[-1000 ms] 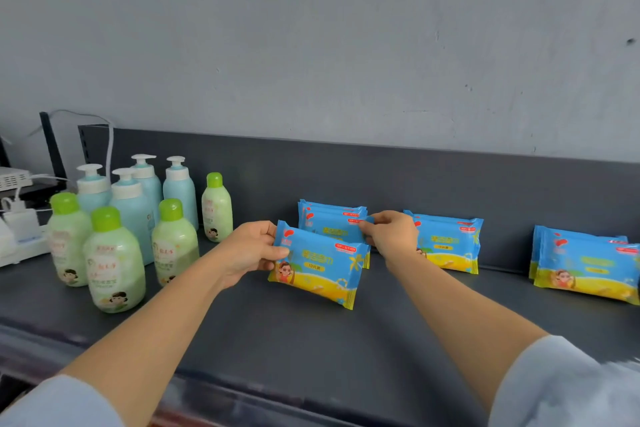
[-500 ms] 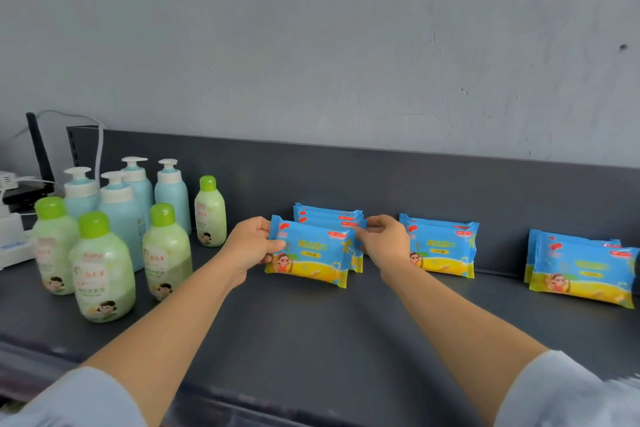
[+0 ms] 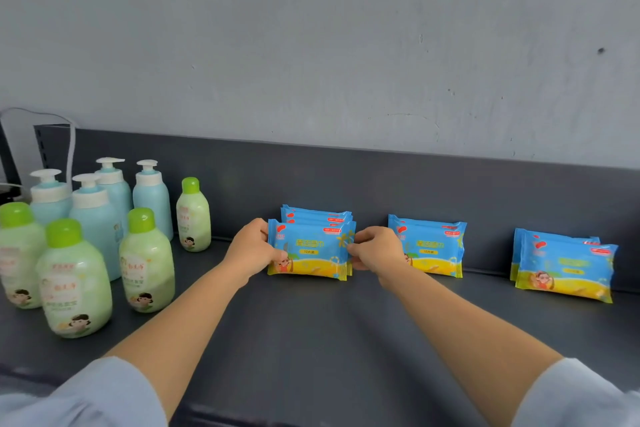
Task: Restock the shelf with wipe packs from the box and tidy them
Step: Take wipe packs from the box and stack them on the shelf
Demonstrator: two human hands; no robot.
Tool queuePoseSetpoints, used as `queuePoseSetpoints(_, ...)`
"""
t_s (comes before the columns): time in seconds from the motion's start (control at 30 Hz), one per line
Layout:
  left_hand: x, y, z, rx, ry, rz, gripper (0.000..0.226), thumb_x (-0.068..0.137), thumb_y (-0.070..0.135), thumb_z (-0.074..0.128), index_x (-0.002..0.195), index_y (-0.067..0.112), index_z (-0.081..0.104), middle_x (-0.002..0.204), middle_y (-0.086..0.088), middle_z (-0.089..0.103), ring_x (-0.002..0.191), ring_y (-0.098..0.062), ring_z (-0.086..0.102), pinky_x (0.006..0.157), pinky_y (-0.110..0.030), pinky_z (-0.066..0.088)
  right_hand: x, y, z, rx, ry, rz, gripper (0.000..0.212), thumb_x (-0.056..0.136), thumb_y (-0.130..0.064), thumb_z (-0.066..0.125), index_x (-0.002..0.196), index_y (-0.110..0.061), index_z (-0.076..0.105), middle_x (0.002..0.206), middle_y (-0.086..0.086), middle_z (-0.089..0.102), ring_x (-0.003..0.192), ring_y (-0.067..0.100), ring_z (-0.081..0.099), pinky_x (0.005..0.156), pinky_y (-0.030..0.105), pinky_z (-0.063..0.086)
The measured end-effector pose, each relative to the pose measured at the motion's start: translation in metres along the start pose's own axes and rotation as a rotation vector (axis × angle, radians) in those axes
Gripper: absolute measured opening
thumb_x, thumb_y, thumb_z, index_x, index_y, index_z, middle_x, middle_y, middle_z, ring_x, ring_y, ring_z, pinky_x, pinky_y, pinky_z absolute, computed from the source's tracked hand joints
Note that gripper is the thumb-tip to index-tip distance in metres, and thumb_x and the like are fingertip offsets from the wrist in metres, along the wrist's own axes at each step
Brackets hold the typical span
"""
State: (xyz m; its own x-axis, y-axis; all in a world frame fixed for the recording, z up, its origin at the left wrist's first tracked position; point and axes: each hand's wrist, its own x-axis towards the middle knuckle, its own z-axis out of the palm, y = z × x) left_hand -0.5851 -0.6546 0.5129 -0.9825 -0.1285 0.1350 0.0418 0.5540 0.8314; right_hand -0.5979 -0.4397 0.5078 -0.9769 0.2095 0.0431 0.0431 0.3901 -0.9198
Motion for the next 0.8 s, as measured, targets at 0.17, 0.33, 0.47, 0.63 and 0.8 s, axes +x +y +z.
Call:
queuePoseSetpoints(0.17, 0.003, 0.001, 0.004, 0.173, 0.053, 0.059, 0.039, 0.080, 0.013, 0.075, 0.109, 0.014, 0.049, 0.110, 0.001, 0.058, 0.099, -0.015, 0.058, 0.078, -0.033, 0.053, 0.001, 0.001, 0.003, -0.018, 0.052, -0.067, 0.020, 0.085, -0.009, 0.069, 0.105, -0.013, 0.066, 0.101, 0.003, 0.069, 0.092, 0.018, 0.067, 0.083, 0.040, 0.058)
queuePoseSetpoints(0.33, 0.004, 0.000, 0.008, 0.266, 0.093, 0.107, 0.038, 0.083, 0.018, 0.073, 0.111, 0.013, 0.047, 0.114, -0.002, 0.058, 0.098, -0.014, 0.057, 0.075, -0.031, 0.051, 0.000, 0.002, 0.002, -0.003, 0.025, -0.066, 0.022, 0.087, -0.011, 0.069, 0.108, -0.012, 0.063, 0.105, 0.004, 0.068, 0.095, 0.019, 0.067, 0.083, 0.040, 0.059)
queuePoseSetpoints(0.47, 0.003, -0.003, 0.009, 0.257, 0.050, 0.102, 0.046, 0.083, 0.018, 0.072, 0.120, 0.014, 0.044, 0.117, -0.002, 0.058, 0.100, -0.014, 0.057, 0.077, -0.032, 0.051, -0.003, 0.002, 0.001, -0.033, 0.005, -0.067, 0.024, 0.088, -0.013, 0.068, 0.111, -0.015, 0.061, 0.106, 0.003, 0.067, 0.095, 0.019, 0.067, 0.081, 0.040, 0.059)
queuePoseSetpoints(0.63, -0.002, -0.004, 0.008, 0.244, -0.011, 0.076, 0.067, 0.080, 0.019, 0.076, 0.135, 0.015, 0.036, 0.126, -0.003, 0.057, 0.111, -0.017, 0.056, 0.087, -0.034, 0.050, -0.009, 0.001, 0.001, -0.074, -0.037, -0.067, 0.027, 0.084, -0.013, 0.072, 0.106, -0.018, 0.058, 0.104, 0.002, 0.068, 0.097, 0.019, 0.067, 0.083, 0.042, 0.058)
queuePoseSetpoints(0.8, -0.005, -0.001, 0.008, 0.272, -0.011, 0.079, 0.077, 0.079, 0.020, 0.077, 0.140, 0.015, 0.030, 0.126, -0.004, 0.055, 0.111, -0.018, 0.055, 0.083, -0.032, 0.047, -0.015, 0.000, 0.000, -0.181, -0.029, -0.106, 0.040, 0.082, -0.014, 0.074, 0.118, -0.015, 0.056, 0.106, 0.003, 0.067, 0.097, 0.019, 0.065, 0.084, 0.042, 0.058)
